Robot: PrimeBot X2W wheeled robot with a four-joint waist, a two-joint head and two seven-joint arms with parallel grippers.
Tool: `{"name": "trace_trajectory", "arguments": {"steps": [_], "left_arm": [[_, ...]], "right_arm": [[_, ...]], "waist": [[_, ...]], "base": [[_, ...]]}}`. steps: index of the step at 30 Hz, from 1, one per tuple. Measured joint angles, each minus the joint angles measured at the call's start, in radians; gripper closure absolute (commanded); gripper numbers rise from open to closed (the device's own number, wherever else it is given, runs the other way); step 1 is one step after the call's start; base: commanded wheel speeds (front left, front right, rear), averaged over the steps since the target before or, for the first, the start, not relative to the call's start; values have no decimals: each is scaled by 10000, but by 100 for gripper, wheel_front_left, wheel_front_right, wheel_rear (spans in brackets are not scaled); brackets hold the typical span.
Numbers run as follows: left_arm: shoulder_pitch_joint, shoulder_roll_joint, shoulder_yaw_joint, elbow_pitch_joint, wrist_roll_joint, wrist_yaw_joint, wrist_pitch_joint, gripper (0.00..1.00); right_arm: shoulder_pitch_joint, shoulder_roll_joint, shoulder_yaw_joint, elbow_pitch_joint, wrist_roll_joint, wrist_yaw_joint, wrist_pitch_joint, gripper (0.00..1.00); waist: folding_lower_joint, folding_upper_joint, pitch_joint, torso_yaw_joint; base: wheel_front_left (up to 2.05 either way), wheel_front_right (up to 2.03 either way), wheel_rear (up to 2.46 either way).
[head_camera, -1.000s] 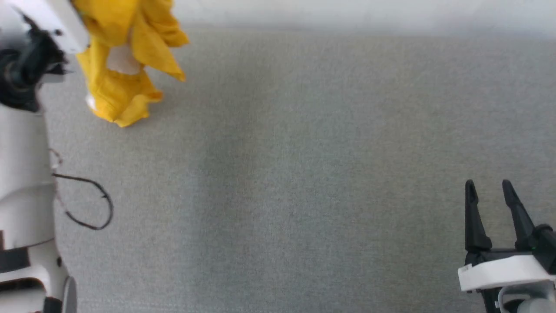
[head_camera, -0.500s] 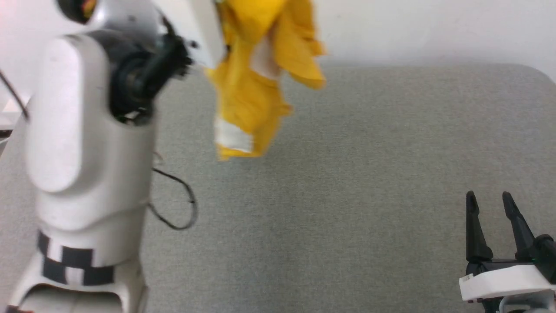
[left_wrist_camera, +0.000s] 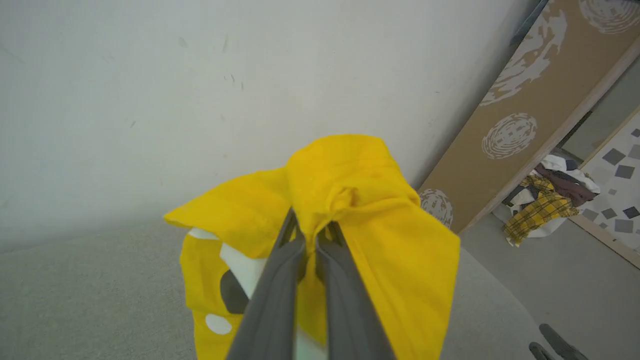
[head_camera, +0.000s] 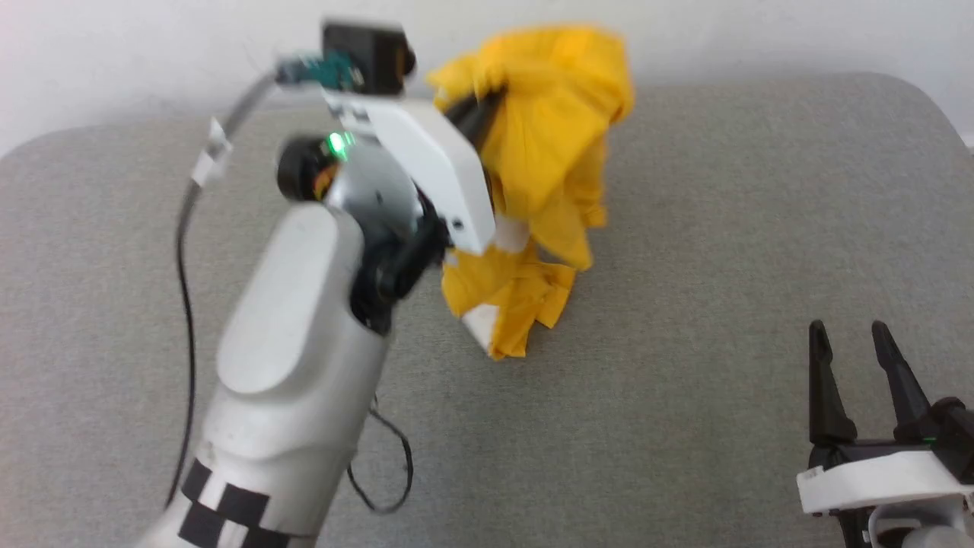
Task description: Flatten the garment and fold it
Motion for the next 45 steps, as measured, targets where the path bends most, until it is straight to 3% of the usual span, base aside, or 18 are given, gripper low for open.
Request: {"name": "trace_trajectory", "arguments": {"steps": [10, 17, 18, 19, 28, 35, 41, 45], "left_arm": [[860, -42, -564, 3135, -474, 259, -619, 100], [1221, -56, -1386, 4113, -1584, 700, -711, 100], [1220, -56, -1469, 4161, -1708, 788, -874, 68], [1218, -59, -1551, 4209, -1789, 842, -1035, 0], [609, -61, -1990, 4015, -2125, 828, -2276, 0], [773, 374, -2000, 2422, -1618, 784, -3793, 0], [2452, 1528, -1463, 453, -700, 1636, -6167, 0], [3934, 2167, -779, -823, 134, 2144, -6706, 0]], "right_arm": [[-133, -2, 29, 81, 21, 0, -2, 0], [-268, -2, 125, 127, 35, 0, -2, 0], [-280, -2, 144, 142, 35, 0, -2, 0], [-292, -2, 153, 155, 40, 0, -2, 0], [-290, -2, -33, 134, 59, 0, 0, 0], [-241, 0, -73, 75, 59, 0, -2, 0], [-138, -2, -88, 6, 44, 0, 0, 0], [-6, -2, -134, -25, -4, 0, 0, 0]], "waist": [[1, 0, 367, -531], [0, 0, 489, -667], [0, 0, 489, -677], [0, 0, 483, -678], [0, -1, 388, -431], [0, -1, 259, -138], [-1, 0, 108, 8], [-1, 0, 55, 113]], "base": [[0, 0, 0], [0, 0, 0], [0, 0, 0], [0, 0, 0], [0, 0, 0], [0, 0, 0], [0, 0, 0], [0, 0, 0]]}}
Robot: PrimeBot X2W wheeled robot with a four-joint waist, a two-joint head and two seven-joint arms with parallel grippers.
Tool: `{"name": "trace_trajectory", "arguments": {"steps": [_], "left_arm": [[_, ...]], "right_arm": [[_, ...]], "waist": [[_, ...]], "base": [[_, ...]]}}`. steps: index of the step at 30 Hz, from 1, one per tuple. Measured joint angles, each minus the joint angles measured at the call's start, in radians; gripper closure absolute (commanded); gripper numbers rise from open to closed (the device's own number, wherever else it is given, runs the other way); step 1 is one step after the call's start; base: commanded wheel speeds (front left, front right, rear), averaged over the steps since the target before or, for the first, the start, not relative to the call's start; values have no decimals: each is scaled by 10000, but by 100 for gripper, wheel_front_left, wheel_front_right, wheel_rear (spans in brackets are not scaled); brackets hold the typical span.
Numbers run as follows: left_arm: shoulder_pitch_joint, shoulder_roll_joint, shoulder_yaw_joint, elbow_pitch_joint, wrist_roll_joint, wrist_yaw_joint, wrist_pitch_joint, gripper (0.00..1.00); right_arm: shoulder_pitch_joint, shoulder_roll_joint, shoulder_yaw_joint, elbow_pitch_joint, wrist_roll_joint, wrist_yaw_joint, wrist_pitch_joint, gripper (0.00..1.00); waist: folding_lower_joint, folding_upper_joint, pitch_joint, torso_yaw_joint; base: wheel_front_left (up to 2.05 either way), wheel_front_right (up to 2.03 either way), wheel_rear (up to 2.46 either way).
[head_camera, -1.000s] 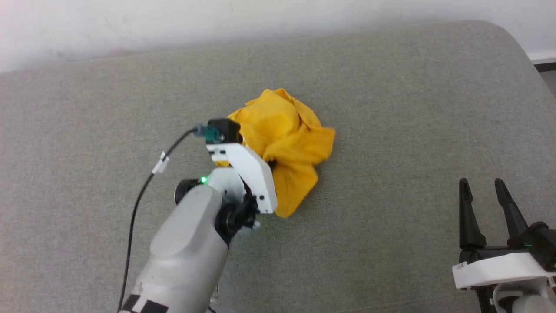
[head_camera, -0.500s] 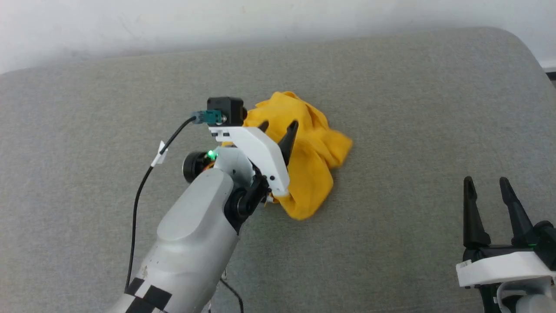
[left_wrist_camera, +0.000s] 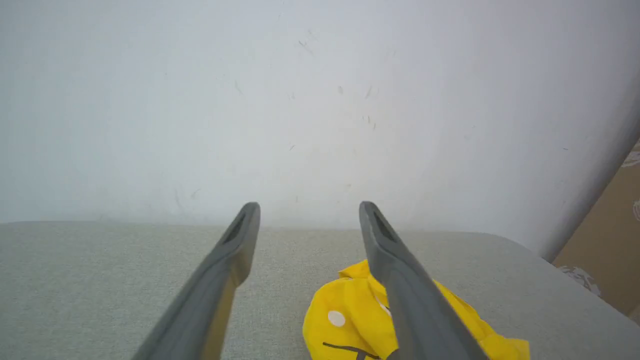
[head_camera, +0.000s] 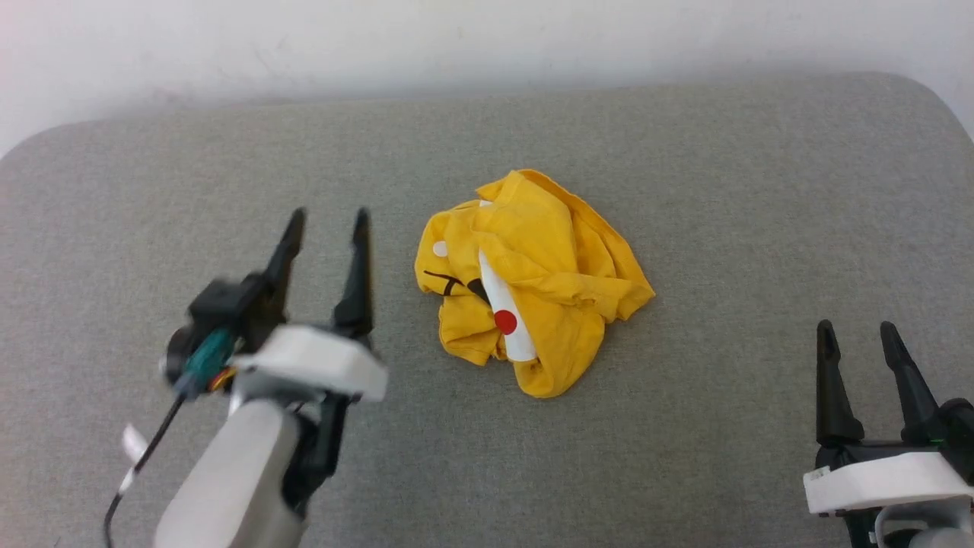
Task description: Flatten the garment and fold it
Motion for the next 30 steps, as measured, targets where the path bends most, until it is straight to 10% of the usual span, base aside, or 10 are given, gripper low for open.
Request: {"name": "trace_trajectory", "arguments": {"steps": [12, 30], "left_arm": [[4643, -464, 2230, -2610, 2936, 288, -12, 0], [4753, -1735, 3438, -2656, 3618, -780, -13, 0]], "right_arm": [[226, 0, 105, -13, -88, 0, -2, 0], [-1372, 0, 1753, 410, -640, 0, 1262, 0]], "waist": [[-1, 0, -154, 174], [0, 0, 55, 535]], "base": [[0, 0, 0], [0, 0, 0]]}}
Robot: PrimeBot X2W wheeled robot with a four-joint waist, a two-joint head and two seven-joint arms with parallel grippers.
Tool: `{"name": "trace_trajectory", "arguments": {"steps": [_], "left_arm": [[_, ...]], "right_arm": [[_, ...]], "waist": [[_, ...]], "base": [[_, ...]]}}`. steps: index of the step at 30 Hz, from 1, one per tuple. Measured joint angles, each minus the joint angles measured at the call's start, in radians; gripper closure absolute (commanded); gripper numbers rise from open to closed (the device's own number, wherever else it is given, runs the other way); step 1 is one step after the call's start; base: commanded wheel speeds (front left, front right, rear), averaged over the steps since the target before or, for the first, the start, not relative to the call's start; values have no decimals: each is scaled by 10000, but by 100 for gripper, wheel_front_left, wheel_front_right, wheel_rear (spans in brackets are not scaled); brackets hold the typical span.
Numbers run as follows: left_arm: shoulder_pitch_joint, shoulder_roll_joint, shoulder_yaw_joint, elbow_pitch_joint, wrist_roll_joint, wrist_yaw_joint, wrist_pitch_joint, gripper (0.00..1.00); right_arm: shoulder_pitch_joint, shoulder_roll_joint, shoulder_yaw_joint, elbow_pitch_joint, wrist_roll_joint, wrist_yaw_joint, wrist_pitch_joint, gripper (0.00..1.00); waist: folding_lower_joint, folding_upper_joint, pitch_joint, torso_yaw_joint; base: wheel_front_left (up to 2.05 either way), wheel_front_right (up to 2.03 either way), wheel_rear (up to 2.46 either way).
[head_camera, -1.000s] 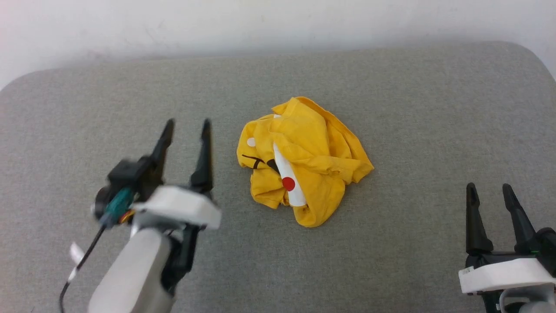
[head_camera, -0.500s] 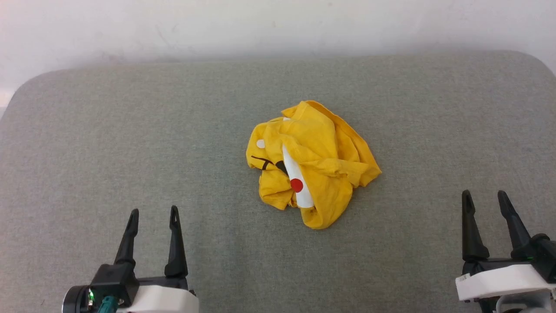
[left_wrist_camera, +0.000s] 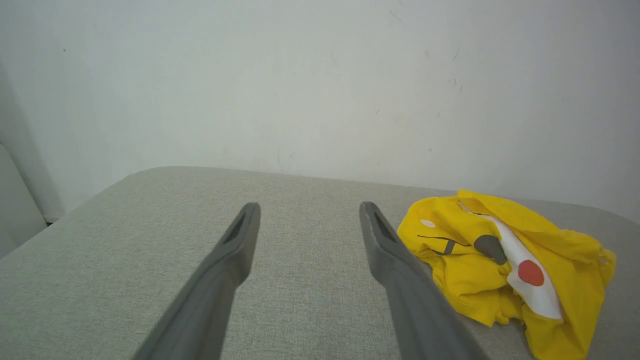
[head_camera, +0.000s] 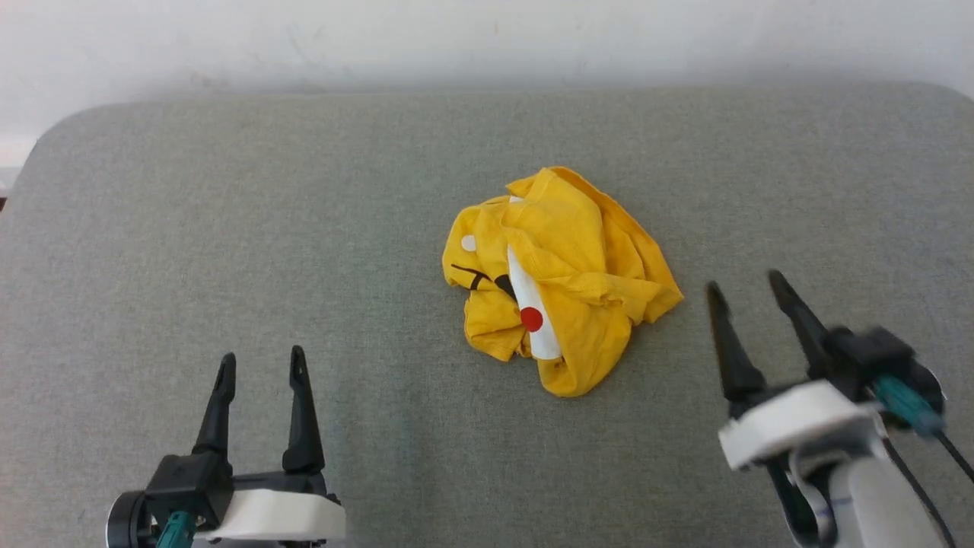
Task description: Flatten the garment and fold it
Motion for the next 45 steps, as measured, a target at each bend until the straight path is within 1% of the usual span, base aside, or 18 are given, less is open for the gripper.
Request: {"name": "trace_trajectory", "arguments": {"steps": [3, 6, 7, 8, 9, 13, 17, 18, 22, 23, 24, 25, 28, 34, 37, 40, 43, 45], "left_arm": [[-149, -98, 44, 48, 67, -171, 2, 0], [-298, -201, 82, 130, 69, -301, 2, 0], [-298, -201, 82, 130, 69, -301, 2, 0], [-393, -272, 111, 182, 77, -414, 2, 0], [-393, -272, 111, 182, 77, -414, 2, 0], [-561, -349, 127, 307, 82, -527, 2, 0], [-729, -395, 123, 441, 82, -616, 2, 0], [-784, -401, 119, 451, 82, -688, 2, 0], [-940, -430, 113, 533, 81, -755, 2, 0], [-976, -431, 113, 539, 81, -771, 2, 0], [-988, -435, 111, 550, 81, -773, 0, 0], [-988, -437, 115, 566, 81, -773, 2, 0], [-988, -439, 140, 621, 81, -773, 2, 0], [-977, -445, 236, 681, 48, -771, 0, 0], [-965, -445, 236, 688, 46, -769, 2, 0], [-918, -447, 232, 692, 48, -767, 2, 0], [-901, -449, 238, 686, 50, -767, 0, 0], [-852, -451, 238, 683, 50, -767, 0, 0]], "right_arm": [[-792, -196, 577, 105, 63, 2, 974, 0], [-1458, -807, 1160, 366, 483, 0, 2209, 0], [-1458, -807, 1160, 366, 483, 0, 2209, 0], [-1816, -1287, 1670, 591, 811, 0, 3187, 0], [-1816, -1287, 1670, 591, 811, 0, 3187, 0], [-2539, -2157, 2801, 825, 1469, 0, 4531, 0], [-3153, -2805, 3760, 1045, 1870, 2, 4987, 0], [-3309, -2892, 3917, 1158, 1906, 2, 4986, 0], [-3777, -2959, 4416, 1889, 2102, 2, 4905, 0], [-3839, -2926, 4489, 2104, 2196, 2, 4897, 20], [-3887, -2884, 4537, 2334, 2268, 2, 4892, 66], [-3928, -2836, 4577, 2541, 2330, 2, 4869, 100], [-4148, -2702, 4635, 3030, 2441, 2, 4596, 100], [-4487, -2600, 4383, 3133, 2721, 2, 4088, 100], [-4570, -2560, 3870, 3085, 2964, 2, 3891, 100], [-4570, -2606, 3066, 2980, 3112, 2, 3793, 100], [-4327, -2865, 2046, 2826, 3093, 2, 3728, 100], [-3832, -3114, 1325, 2784, 2918, 2, 3693, 100]], "waist": [[0, 0, 140, 62], [0, 0, 259, 191], [0, 0, 259, 191], [1, 0, 346, 291], [1, 0, 346, 291], [1, 0, 524, 510], [1, -1, 704, 761], [1, 0, 749, 823], [1, 0, 903, 1079], [1, 0, 937, 1137], [2, 0, 969, 1191], [2, 0, 997, 1239], [2, 0, 1046, 1335], [1, -1, 858, 1155], [1, 0, 687, 1003], [0, 0, 507, 839], [-1, 0, 344, 690], [-1, -1, 264, 606]], "base": [[0, 0, 0], [0, 0, 0], [0, 0, 0], [0, 0, 0], [0, 0, 0], [0, 0, 0], [0, 0, 0], [0, 0, 0], [0, 0, 0], [0, 0, 0], [0, 0, 0], [0, 0, 0], [0, 0, 0], [0, 0, 0], [0, 0, 0], [0, 0, 0], [0, 0, 0], [0, 0, 0]]}}
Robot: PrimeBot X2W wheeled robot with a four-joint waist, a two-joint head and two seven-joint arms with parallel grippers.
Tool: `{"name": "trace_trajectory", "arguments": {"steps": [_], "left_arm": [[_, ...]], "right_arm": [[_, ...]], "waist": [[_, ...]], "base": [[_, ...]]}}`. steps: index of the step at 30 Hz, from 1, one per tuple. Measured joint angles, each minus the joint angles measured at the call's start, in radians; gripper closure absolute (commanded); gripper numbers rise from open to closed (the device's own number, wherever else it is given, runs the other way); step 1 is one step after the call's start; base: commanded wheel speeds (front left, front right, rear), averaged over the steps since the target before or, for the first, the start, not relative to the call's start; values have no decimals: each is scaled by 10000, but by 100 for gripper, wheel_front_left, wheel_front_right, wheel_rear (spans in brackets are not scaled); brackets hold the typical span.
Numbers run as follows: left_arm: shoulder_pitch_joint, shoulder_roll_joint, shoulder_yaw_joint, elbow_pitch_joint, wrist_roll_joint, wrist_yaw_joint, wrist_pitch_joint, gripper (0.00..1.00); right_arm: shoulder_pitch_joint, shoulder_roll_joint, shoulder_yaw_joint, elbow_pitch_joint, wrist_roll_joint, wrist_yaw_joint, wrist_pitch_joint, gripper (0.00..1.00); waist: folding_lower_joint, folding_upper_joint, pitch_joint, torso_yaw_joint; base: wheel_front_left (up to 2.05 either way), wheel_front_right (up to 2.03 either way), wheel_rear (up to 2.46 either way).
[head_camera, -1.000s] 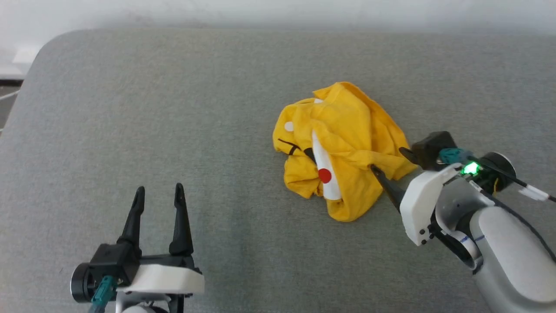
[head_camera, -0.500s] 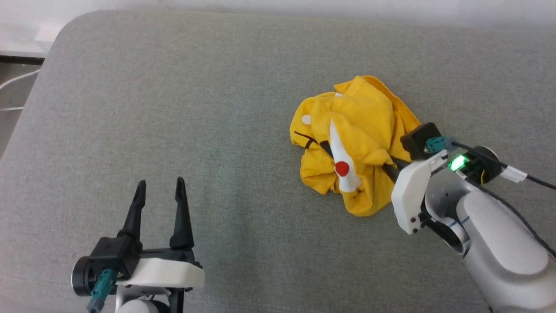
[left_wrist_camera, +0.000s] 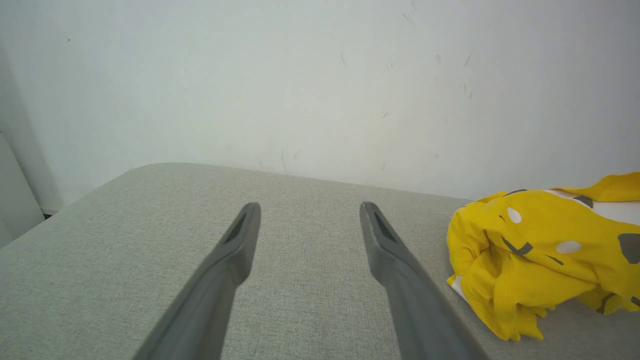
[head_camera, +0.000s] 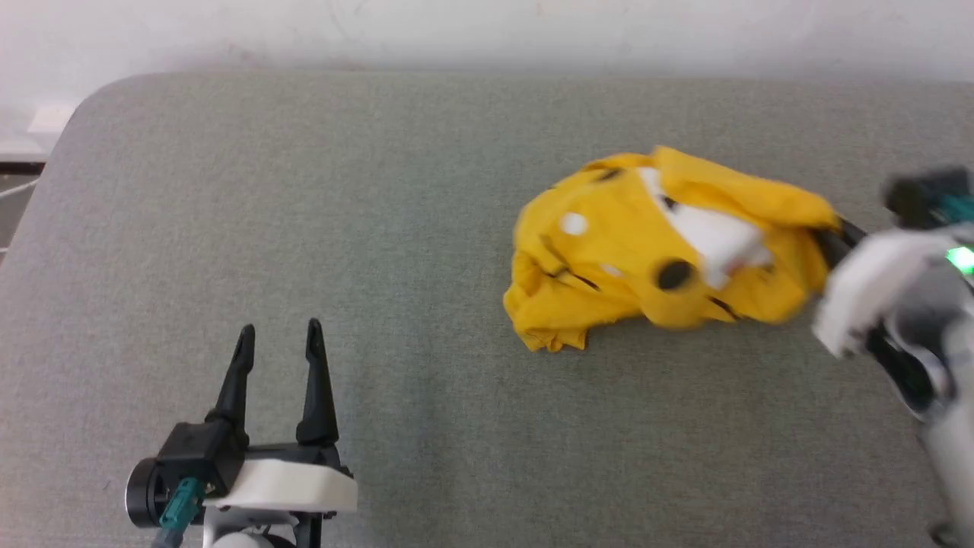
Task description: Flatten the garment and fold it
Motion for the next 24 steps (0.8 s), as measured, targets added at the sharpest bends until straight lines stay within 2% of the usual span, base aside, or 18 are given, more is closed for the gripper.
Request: {"name": "trace_trajectory", "arguments": {"steps": [3, 5, 11, 12, 13, 14, 18, 24], "left_arm": [[148, -4, -19, 10, 0, -2, 2, 0], [155, -8, -19, 13, 2, -6, 2, 0], [158, -17, -27, 86, 0, -15, 2, 0], [162, -17, -25, 105, 0, -15, 0, 0], [168, -19, -29, 123, 0, -15, 2, 0], [173, -21, -33, 144, 0, -15, 2, 0], [188, -23, -40, 171, 2, -15, 0, 0], [196, -25, -119, 151, -2, -15, 2, 0]], "right_arm": [[1139, -253, -959, -42, -408, -2, -15, 100], [1972, -176, -1576, -102, -573, -2, -10, 100], [3773, 742, -2341, -222, -1055, -2, 71, 100], [3861, 907, -2387, -224, -1089, -2, 58, 96], [3901, 1041, -2418, -236, -1149, -2, 38, 59], [3901, 1151, -2431, -272, -1193, -2, 13, 0], [3776, 1329, -2416, -821, -1220, -2, -21, 0], [2887, 1005, -2163, -2800, -1064, -2, 564, 0]], "waist": [[-1, 1, -77, -75], [-1, 2, -86, -71], [0, 2, -115, -42], [0, 2, -138, -50], [0, 3, -165, -60], [0, 3, -196, -71], [0, 2, -319, -111], [0, 2, -392, -70]], "base": [[0, 0, 0], [0, 0, 0], [0, 0, 0], [0, 0, 0], [0, 0, 0], [0, 0, 0], [0, 0, 0], [0, 0, 0]]}}
